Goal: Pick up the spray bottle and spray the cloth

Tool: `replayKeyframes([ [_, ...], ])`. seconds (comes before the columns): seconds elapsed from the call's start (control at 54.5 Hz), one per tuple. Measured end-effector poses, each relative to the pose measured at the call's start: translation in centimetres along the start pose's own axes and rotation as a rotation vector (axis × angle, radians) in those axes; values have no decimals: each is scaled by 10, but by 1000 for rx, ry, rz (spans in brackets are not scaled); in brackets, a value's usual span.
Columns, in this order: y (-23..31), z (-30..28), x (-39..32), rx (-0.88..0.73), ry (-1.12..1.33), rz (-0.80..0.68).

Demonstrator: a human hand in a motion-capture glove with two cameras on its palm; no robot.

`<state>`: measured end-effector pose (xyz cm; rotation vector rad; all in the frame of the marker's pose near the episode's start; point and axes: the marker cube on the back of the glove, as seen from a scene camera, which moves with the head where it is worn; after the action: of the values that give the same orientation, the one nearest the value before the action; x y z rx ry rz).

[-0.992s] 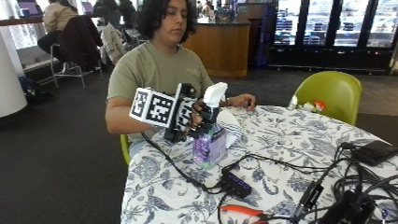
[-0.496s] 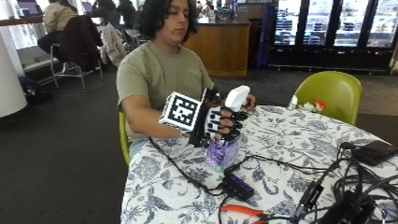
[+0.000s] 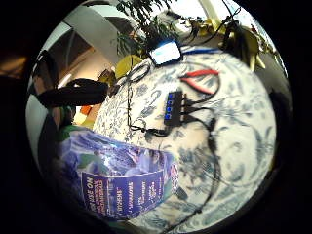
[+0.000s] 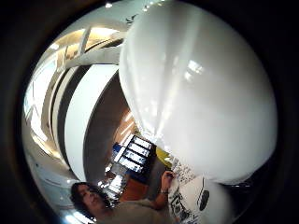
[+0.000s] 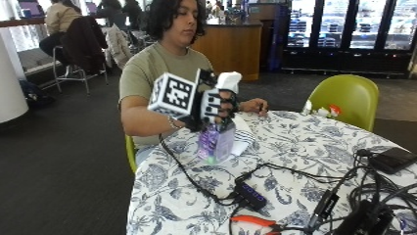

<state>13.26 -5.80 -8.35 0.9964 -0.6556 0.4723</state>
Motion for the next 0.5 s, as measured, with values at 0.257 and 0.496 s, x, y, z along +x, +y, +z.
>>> replayKeyframes([
  [0.257, 13, -74, -89, 42, 548, -256],
  [0.496, 48, -45, -129, -133, 1085, -533],
])
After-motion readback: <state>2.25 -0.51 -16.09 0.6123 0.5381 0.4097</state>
